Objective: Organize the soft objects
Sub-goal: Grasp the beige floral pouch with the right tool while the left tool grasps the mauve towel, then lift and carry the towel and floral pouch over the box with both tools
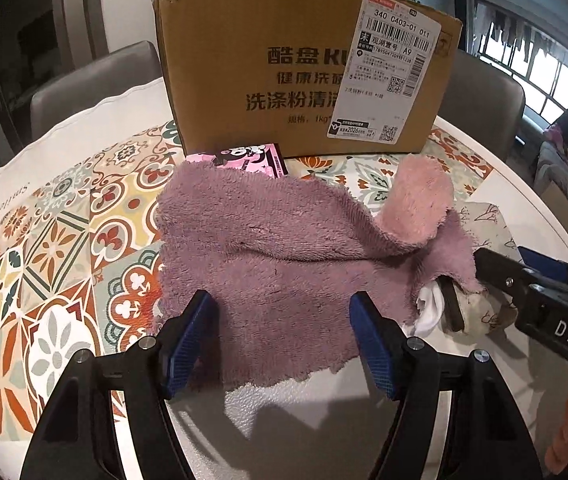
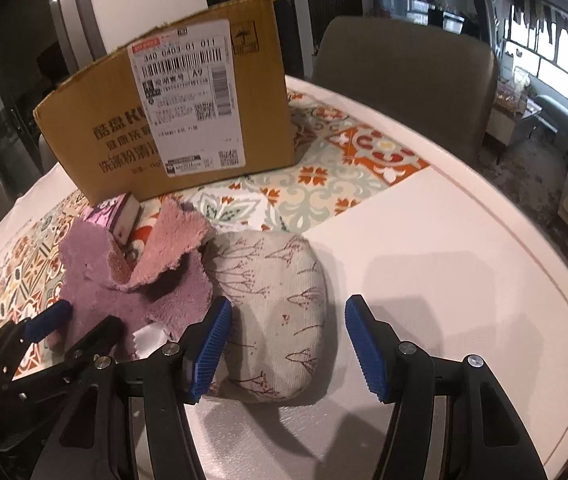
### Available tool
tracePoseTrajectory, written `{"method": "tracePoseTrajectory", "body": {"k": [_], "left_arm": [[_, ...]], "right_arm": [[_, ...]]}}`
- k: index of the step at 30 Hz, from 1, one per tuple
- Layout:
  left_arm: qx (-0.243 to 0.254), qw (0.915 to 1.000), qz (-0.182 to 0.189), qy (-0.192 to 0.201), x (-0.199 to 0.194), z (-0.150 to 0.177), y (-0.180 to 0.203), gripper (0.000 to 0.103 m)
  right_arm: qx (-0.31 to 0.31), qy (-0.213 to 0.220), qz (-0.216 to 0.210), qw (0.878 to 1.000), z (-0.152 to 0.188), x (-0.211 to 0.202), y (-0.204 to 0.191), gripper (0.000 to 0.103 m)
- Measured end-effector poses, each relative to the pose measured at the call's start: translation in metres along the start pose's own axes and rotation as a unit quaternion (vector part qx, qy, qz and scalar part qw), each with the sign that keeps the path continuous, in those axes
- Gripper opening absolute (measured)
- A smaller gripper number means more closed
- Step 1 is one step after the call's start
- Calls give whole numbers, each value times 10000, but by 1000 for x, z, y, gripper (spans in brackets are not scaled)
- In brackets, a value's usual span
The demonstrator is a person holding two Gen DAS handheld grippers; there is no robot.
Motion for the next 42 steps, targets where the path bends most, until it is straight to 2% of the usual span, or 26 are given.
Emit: {"method": "tracePoseTrajectory", "body": {"k": [2, 7, 10, 13, 15, 17, 23, 34, 42], "left_arm": [[16, 10000, -9, 1, 0, 0, 1, 66], [88, 9999, 56, 70, -3, -1, 4, 41], [64, 9999, 74, 88, -4, 0, 5, 28], [66, 9999, 89, 102, -5, 0, 6, 17], [66, 9999, 107, 108, -7, 1, 7, 14], [74, 9998, 115, 110, -8, 1, 8, 13], [32, 9997, 176, 184, -21, 0, 9, 12], [-111, 9969, 67, 773, -75, -18, 3, 12], [-232, 9919, -14, 1246, -112, -32, -2, 12]], "right_arm": [[50, -39, -29, 10000, 2, 3, 1, 61], [108, -31, -88, 9999, 8, 2, 2, 59], [83, -42, -126, 9999, 9, 1, 2, 39], [53, -35, -107, 9999, 9, -1, 2, 28], [51, -18, -110, 9999, 8, -3, 2, 22], [17, 8, -122, 9999, 7, -7, 0, 17], [-61, 129, -106, 9998, 5, -21, -2, 15], [-64, 502, -156, 9986, -3, -54, -3, 14], [-190, 806, -220, 9963, -13, -77, -10, 12]]}}
Point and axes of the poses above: each gripper's, at about its wrist camera, not at the fingertips, and x roughly the way its jaws point, y to its right, z to its underside, the point moved 3 cm from there along x, roughly the way its jaws point, and after that the axes turned 10 degrees about -z, right-handed, at the moved point
